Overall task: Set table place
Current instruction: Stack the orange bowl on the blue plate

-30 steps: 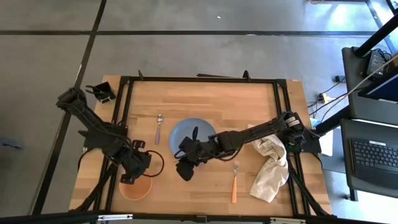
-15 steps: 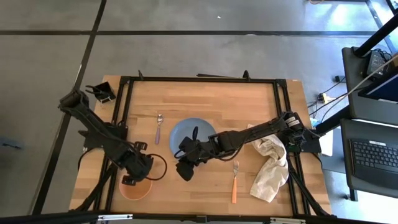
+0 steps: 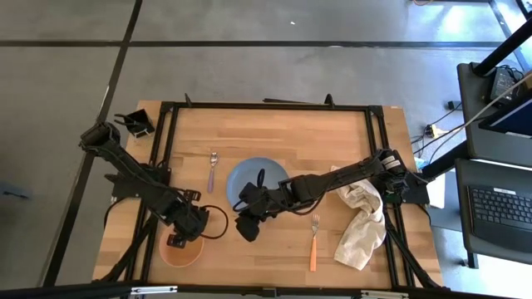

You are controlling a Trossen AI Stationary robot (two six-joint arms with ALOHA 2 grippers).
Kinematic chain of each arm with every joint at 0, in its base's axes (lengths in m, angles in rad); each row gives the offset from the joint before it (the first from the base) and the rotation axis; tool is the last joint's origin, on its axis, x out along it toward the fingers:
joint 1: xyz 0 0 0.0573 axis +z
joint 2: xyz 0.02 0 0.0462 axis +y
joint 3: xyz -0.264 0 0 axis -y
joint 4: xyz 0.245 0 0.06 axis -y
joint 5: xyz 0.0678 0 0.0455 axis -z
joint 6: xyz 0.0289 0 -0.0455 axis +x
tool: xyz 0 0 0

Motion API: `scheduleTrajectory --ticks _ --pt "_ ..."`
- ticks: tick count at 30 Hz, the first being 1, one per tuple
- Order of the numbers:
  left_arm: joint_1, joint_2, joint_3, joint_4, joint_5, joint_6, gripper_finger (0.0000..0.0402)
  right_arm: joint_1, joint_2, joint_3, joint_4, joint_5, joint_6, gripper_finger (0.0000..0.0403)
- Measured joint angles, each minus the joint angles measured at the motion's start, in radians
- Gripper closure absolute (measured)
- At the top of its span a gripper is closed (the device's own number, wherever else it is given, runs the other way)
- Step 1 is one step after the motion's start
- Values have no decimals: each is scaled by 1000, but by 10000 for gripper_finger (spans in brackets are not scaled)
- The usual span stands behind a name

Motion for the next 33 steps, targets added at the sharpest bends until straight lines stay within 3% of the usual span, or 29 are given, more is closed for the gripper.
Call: scheduleTrajectory --ticks 24,27,33 --pt "0 0 -140 134 48 -5 289 0 0 0 0 0 -32 278" --pt "0 0 -143 128 49 -7 307 0 0 0 0 0 -30 278" --pt "3 0 -143 125 49 -7 391 0 0 0 77 -23 -23 278"
